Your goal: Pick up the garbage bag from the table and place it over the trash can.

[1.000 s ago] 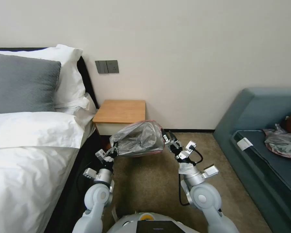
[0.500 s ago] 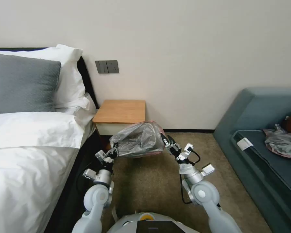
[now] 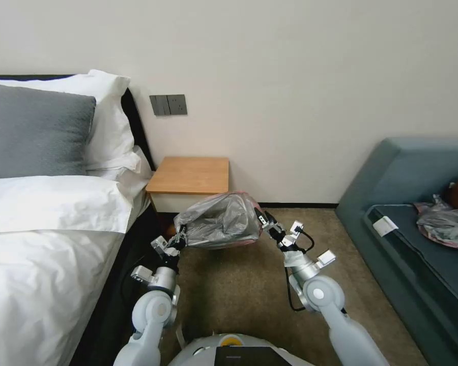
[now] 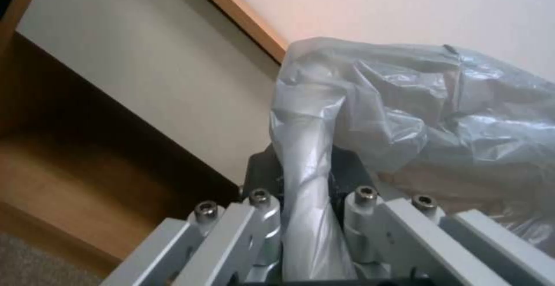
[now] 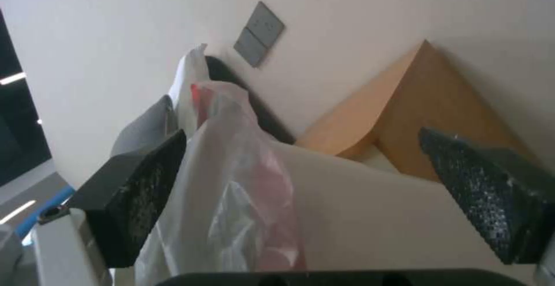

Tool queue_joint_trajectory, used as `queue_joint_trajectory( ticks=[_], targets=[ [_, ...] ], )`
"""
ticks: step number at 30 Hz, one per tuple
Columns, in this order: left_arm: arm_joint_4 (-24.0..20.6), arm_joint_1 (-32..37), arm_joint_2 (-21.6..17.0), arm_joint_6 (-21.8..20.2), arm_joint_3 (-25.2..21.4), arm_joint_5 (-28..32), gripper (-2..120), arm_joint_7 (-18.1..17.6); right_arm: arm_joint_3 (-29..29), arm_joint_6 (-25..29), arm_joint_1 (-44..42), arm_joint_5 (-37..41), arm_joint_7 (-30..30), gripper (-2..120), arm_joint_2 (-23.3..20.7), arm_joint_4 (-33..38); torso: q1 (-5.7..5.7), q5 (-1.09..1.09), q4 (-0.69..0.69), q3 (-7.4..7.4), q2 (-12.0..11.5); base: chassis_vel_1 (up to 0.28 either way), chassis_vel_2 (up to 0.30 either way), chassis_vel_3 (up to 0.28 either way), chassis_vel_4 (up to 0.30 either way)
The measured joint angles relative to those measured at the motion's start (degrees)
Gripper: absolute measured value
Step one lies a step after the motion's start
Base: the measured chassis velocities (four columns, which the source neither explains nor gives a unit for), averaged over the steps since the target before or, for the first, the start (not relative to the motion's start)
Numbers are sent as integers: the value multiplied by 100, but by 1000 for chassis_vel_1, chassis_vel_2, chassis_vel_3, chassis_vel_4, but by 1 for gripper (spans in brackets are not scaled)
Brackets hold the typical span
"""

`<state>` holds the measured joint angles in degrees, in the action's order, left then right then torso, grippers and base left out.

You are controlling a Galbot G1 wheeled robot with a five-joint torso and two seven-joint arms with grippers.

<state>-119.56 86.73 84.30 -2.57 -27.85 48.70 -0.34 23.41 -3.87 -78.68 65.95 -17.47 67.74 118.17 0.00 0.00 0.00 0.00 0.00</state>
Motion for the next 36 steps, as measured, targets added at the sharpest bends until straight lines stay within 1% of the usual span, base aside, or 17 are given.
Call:
queue_joint_trajectory(
  ticks=[8, 19, 22, 24, 25, 28, 29, 32, 33, 35, 36],
  targets=[
    [-25, 39, 13, 8, 11, 0, 7, 23, -38, -24, 75, 35, -47, 100, 13, -199, 0, 0, 0, 0, 0, 0, 0, 0, 0],
    [-69, 96, 44, 16, 26, -4, 7, 45, -44, -23, 207, 18, -121, 100, -81, -354, 0, 0, 0, 0, 0, 0, 0, 0, 0],
    [-69, 93, 44, 19, 27, -7, 7, 45, -70, -21, 192, 19, -165, 97, -80, -354, 0, 0, 0, 0, 0, 0, 0, 0, 0],
    [-69, 78, 43, 20, 27, -9, 7, 46, -94, -21, 167, 44, -221, 88, -64, -333, 0, 0, 0, 0, 0, 0, 0, 0, 0],
    [-69, 78, 43, 20, 27, -9, 7, 46, -94, -21, 167, 44, -221, 88, -64, -333, 0, 0, 0, 0, 0, 0, 0, 0, 0],
    [-64, 55, 48, 20, 37, -13, 7, 45, -106, -23, 156, 84, -265, 75, -41, -305, 0, 0, 0, 0, 0, 0, 0, 0, 0],
    [-64, 55, 48, 20, 37, -13, 7, 45, -106, -23, 156, 84, -265, 75, -41, -305, 0, 0, 0, 0, 0, 0, 0, 0, 0],
    [-51, 42, 51, 20, 48, -16, 7, 42, -107, -26, 140, 88, -292, 60, -40, -261, 0, 0, 0, 0, 0, 0, 0, 0, 0],
    [-51, 42, 51, 20, 48, -16, 7, 42, -107, -26, 140, 88, -292, 60, -40, -261, 0, 0, 0, 0, 0, 0, 0, 0, 0],
    [-48, 36, 51, 20, 61, -19, 7, 40, -101, -23, 142, 87, -295, 48, -46, -255, 0, 0, 0, 0, 0, 0, 0, 0, 0],
    [-48, 36, 51, 20, 61, -19, 7, 40, -101, -23, 142, 87, -295, 48, -46, -255, 0, 0, 0, 0, 0, 0, 0, 0, 0]
  ],
)
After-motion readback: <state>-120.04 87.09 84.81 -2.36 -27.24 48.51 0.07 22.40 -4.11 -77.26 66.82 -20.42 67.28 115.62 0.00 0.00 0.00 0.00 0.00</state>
